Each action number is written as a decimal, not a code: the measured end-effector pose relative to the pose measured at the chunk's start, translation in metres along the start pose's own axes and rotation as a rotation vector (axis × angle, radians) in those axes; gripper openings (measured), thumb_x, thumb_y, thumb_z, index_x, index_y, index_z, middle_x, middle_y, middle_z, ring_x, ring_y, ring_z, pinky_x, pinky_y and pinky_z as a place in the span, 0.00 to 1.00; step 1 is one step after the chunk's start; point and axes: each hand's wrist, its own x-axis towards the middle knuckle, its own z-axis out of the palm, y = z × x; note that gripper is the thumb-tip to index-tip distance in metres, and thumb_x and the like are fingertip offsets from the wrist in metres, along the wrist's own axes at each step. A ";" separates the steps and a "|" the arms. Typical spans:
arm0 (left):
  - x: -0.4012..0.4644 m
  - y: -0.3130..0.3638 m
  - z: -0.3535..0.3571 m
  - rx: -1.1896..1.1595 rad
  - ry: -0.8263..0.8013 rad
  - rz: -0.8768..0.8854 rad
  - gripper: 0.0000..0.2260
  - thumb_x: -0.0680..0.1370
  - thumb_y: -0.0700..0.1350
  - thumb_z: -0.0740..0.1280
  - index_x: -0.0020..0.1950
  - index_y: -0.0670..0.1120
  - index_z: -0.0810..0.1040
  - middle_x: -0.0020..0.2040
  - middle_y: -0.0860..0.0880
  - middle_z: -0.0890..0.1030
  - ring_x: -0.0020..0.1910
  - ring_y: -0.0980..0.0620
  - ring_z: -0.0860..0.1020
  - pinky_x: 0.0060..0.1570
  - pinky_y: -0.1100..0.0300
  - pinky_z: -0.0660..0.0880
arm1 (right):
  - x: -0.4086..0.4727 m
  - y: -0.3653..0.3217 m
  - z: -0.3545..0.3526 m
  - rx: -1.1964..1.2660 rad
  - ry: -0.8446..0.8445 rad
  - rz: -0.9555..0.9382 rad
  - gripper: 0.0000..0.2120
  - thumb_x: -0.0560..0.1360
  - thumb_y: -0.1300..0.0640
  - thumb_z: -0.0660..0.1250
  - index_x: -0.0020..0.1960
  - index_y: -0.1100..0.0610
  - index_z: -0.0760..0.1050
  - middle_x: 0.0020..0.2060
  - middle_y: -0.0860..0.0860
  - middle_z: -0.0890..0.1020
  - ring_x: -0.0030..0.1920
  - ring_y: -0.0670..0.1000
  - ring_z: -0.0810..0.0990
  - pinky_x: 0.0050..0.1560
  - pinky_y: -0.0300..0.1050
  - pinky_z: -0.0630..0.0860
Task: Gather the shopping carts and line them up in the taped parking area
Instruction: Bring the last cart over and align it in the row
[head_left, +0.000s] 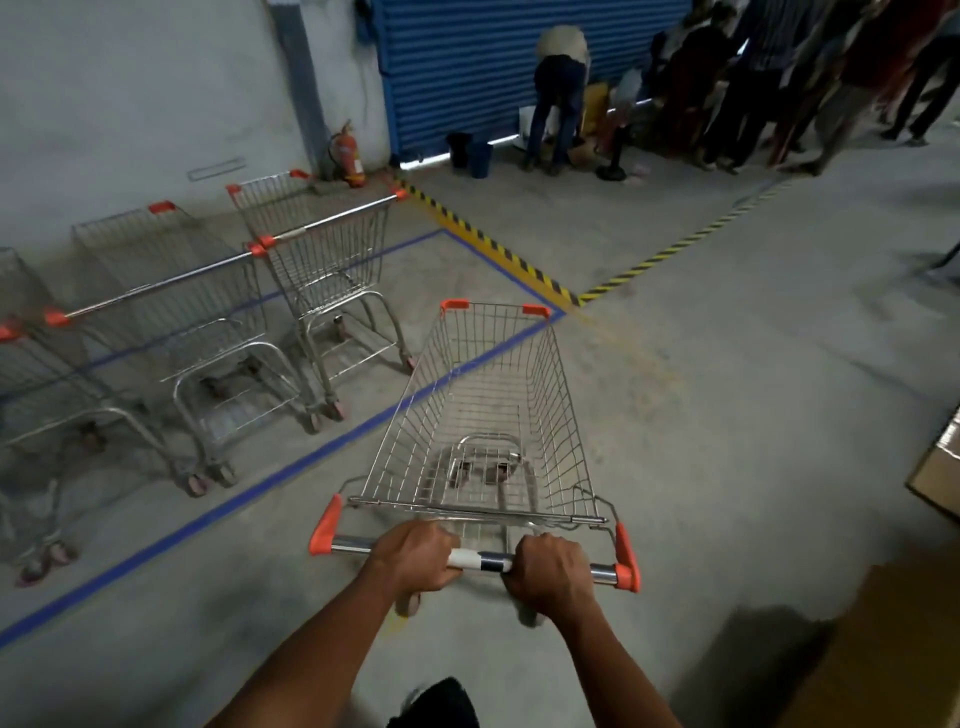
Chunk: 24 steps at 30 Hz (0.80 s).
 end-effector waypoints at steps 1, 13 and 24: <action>0.019 -0.006 -0.006 0.007 -0.016 0.002 0.16 0.74 0.58 0.64 0.51 0.49 0.81 0.49 0.47 0.84 0.49 0.43 0.82 0.47 0.53 0.75 | 0.016 0.007 -0.004 0.007 0.009 0.004 0.16 0.75 0.43 0.60 0.51 0.53 0.79 0.47 0.53 0.84 0.47 0.58 0.84 0.47 0.49 0.76; 0.265 -0.044 -0.085 -0.062 0.008 -0.013 0.16 0.74 0.57 0.63 0.53 0.49 0.80 0.48 0.46 0.84 0.48 0.43 0.82 0.46 0.54 0.76 | 0.230 0.142 -0.082 -0.040 0.027 -0.017 0.16 0.76 0.42 0.59 0.50 0.53 0.78 0.47 0.52 0.84 0.47 0.57 0.84 0.44 0.47 0.73; 0.463 -0.091 -0.142 -0.302 -0.008 -0.096 0.12 0.71 0.54 0.68 0.51 0.51 0.81 0.43 0.49 0.83 0.41 0.49 0.81 0.40 0.59 0.75 | 0.446 0.271 -0.161 -0.126 -0.031 -0.162 0.13 0.74 0.40 0.62 0.43 0.49 0.72 0.39 0.49 0.80 0.39 0.53 0.80 0.41 0.45 0.70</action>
